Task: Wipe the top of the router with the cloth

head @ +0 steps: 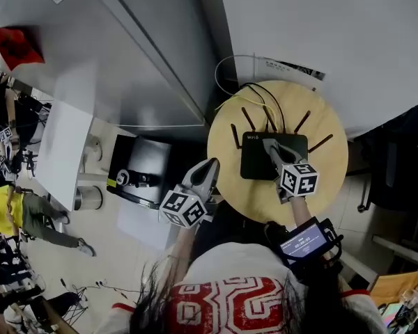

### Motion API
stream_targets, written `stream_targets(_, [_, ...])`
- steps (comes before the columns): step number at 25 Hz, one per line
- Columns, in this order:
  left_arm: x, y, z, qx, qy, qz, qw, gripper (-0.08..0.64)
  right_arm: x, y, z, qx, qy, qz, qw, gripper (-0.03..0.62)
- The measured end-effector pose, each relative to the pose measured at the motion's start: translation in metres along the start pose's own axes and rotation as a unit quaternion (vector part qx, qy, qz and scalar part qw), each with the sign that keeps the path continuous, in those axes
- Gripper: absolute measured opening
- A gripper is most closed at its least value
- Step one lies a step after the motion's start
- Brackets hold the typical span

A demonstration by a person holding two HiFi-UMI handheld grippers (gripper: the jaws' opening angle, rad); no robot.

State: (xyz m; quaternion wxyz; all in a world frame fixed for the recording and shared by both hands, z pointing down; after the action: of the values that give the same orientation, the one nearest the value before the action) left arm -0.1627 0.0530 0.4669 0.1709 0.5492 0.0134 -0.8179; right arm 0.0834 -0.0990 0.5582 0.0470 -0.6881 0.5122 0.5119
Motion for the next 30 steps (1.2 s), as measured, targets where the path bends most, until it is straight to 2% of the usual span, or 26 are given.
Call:
stream_targets(5, [0.015, -0.005, 0.017, 0.0, 0.012, 0.0, 0.9999, -0.005, 0.003, 0.042, 0.016, 0.012, -0.006, 0.021, 1.0, 0.044])
stream_targets(9, [0.014, -0.015, 0.033, 0.012, 0.007, 0.006, 0.9999, -0.005, 0.002, 0.069, 0.029, 0.021, -0.013, 0.041, 0.999, 0.044])
stream_targets(16, [0.019, -0.025, 0.058, 0.034, -0.002, 0.0, 0.9994, -0.005, -0.011, 0.082, 0.032, -0.014, -0.056, 0.095, 0.994, 0.043])
stream_targets(21, [0.013, -0.006, 0.05, 0.007, -0.009, 0.008, 0.9999, -0.005, -0.013, 0.045, -0.004, -0.083, -0.057, 0.078, 0.992, 0.043])
stream_targets(24, [0.013, 0.004, 0.042, -0.011, -0.006, 0.01, 0.9999, -0.005, -0.009, 0.02, -0.029, -0.14, -0.058, 0.061, 0.987, 0.043])
stream_targets(30, [0.008, 0.017, 0.032, -0.032, -0.008, 0.021, 0.9992, -0.005, -0.013, -0.031, -0.068, -0.225, -0.023, 0.041, 0.973, 0.043])
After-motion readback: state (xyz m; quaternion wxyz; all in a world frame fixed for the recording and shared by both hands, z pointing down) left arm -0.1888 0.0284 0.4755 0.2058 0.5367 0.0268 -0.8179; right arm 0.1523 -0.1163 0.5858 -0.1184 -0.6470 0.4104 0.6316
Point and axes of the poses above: the fingertips, and each gripper's own axes: y forward along the fingers, z to its left, x out of its top, the point moved 10 cm from there along -y, backward along the fingers, and after that the axes turned 3 degrees about y, right-handed, at the moved point
